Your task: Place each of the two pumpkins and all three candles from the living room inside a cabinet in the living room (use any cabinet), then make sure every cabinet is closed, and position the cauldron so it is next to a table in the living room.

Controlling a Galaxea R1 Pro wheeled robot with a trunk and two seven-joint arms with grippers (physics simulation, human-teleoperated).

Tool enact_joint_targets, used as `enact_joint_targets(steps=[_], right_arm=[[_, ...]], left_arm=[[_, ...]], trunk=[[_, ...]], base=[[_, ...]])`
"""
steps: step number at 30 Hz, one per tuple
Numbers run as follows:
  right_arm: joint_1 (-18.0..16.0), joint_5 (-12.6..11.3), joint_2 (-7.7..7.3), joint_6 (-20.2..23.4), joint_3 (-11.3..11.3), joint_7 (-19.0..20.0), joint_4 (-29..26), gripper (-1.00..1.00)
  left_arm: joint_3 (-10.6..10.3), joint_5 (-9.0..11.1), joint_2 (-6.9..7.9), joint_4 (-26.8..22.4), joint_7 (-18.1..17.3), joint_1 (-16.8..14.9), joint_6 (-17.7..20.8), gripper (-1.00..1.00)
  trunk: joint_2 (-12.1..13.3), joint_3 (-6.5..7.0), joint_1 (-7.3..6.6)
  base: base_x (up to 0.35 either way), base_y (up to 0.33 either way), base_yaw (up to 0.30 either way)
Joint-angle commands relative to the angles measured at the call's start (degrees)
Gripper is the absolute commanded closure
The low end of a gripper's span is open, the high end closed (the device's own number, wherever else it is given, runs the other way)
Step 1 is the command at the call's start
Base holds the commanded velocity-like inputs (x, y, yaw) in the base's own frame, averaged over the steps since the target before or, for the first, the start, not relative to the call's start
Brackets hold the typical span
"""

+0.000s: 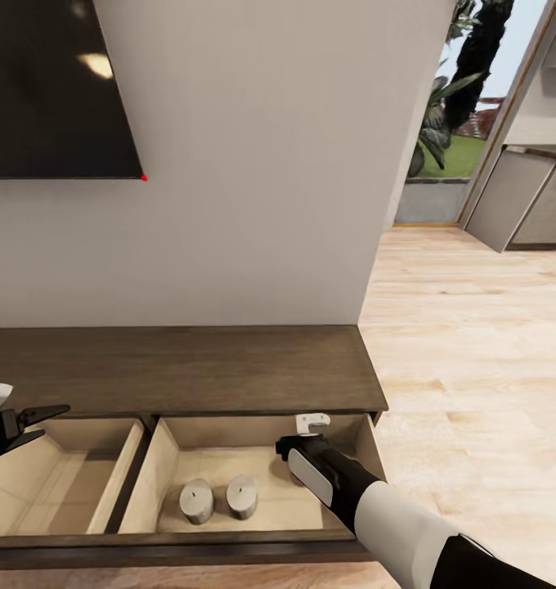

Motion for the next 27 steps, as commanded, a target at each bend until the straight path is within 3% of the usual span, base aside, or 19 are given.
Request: enact_joint_targets(steps=[1,5,9,14,16,19,24,27], right_arm=[[0.0,0.0,0.0,0.0,0.0,0.0,0.0,-1.0],[0.0,0.0,0.0,0.0,0.0,-0.2,0.0,-1.0],[0.0,0.1,0.0,-0.1,-0.1,-0.4,0.0,-1.0],[0.0,0.2,0.0,-0.2,-0.3,-0.4,0.1,-1.0],[0.0,0.2,0.0,-0.2,-1.5,-0.5,0.1,-1.0],[0.0,0.3,0.0,-0.1,-3.5,-0.5,0.1,-1.0],[0.0,0.3,0.0,-0.1,-4.2,-0.7,0.1,-1.0],[0.0,0.3,0.0,-0.1,-4.2,-0.9,0.2,-1.0]], left_arm=[[0.0,0.0,0.0,0.0,0.0,0.0,0.0,-1.0],[-0.2,-0.3,-0.01,0.1,0.5,0.0,0.0,-1.0],[-1.7,-2.5,-0.13,0.6,3.2,-0.3,0.0,-1.0],[-6.6,-4.3,-0.64,0.6,12.5,-0.8,-0.9,-1.0],[-8.0,-4.4,-0.71,0.6,17.2,-1.0,-2.2,-1.0],[-8.6,-4.5,-1.23,0.6,21.7,-1.2,-2.8,-1.0],[-8.3,-6.1,-1.72,0.8,28.9,-1.3,-2.9,-1.0],[-8.0,-6.7,-2.43,2.3,32.2,-1.4,-6.3,-1.0]], trunk=[[0.4,0.18,-0.23],[2.0,0.9,-1.1],[3.6,1.62,-1.98],[5.6,2.52,-3.08],[6.4,2.88,-3.52],[7.6,3.42,-4.18],[9.6,4.31,-5.28],[10.8,4.85,-5.94]], base=[[0.0,0.0,0.0],[0.0,0.0,0.0],[0.0,0.0,0.0],[0.0,0.0,0.0],[0.0,0.0,0.0],[0.0,0.0,0.0],[0.0,0.0,0.0],[0.0,0.0,0.0]])
